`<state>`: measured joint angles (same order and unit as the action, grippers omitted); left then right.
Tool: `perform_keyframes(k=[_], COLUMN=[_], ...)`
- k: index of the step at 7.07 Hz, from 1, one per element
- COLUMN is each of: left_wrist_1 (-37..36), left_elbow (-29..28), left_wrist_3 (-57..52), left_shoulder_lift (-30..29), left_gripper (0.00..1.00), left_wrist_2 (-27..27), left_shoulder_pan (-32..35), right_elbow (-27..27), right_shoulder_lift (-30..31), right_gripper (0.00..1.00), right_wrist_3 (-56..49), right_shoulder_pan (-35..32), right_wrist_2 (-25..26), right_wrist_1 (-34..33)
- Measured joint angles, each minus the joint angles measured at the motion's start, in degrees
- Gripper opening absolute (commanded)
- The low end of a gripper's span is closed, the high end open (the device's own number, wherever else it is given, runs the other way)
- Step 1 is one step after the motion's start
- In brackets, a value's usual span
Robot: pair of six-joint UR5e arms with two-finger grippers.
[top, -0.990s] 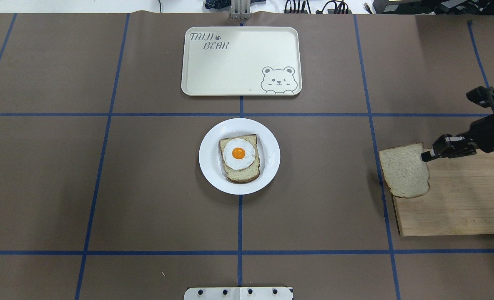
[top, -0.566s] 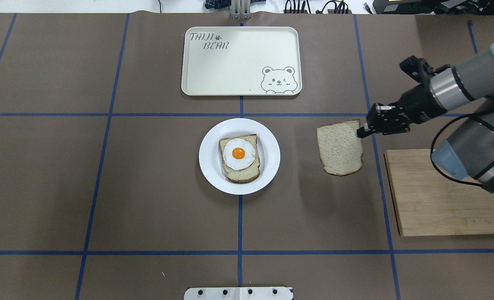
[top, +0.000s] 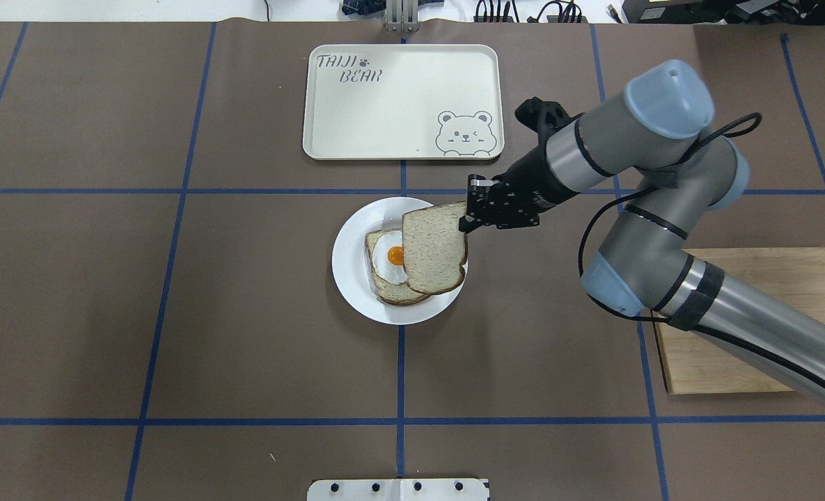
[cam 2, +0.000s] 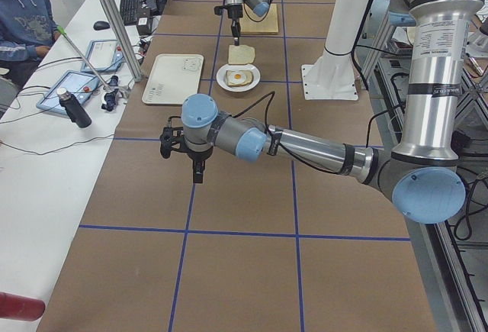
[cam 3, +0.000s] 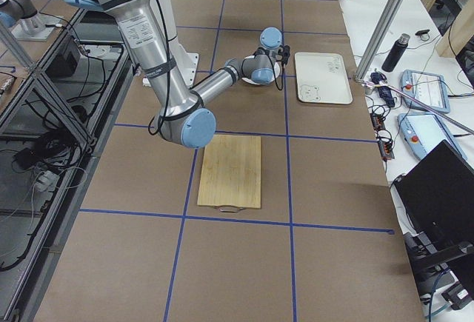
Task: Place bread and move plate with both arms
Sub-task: 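Lift the bread slice with the right gripper and carry it over the plate, then lower the bread slice onto the egg toast with the right gripper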
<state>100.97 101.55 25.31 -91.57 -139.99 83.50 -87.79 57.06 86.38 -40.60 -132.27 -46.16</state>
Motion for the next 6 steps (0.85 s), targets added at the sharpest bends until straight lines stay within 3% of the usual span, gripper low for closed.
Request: perform_keyframes(k=[3, 6], left_wrist_1=[0.0, -0.1], left_elbow=[0.6, 0.8], left_wrist_3=[0.1, 0.1], left_shoulder_lift=[0.0, 0.0], left_gripper=[0.99, 0.99], left_wrist_2=[0.0, 0.0], left_shoulder_pan=[0.0, 0.0], right_elbow=[5.3, 6.8], right_shoulder_lift=[-3.2, -3.5], right_gripper=[0.0, 0.0], right_wrist_3=[-7.5, -10.3], right_shoulder_pan=[1.4, 3.2], right_wrist_2=[0.7, 1.9], right_wrist_1=[-0.1, 0.0])
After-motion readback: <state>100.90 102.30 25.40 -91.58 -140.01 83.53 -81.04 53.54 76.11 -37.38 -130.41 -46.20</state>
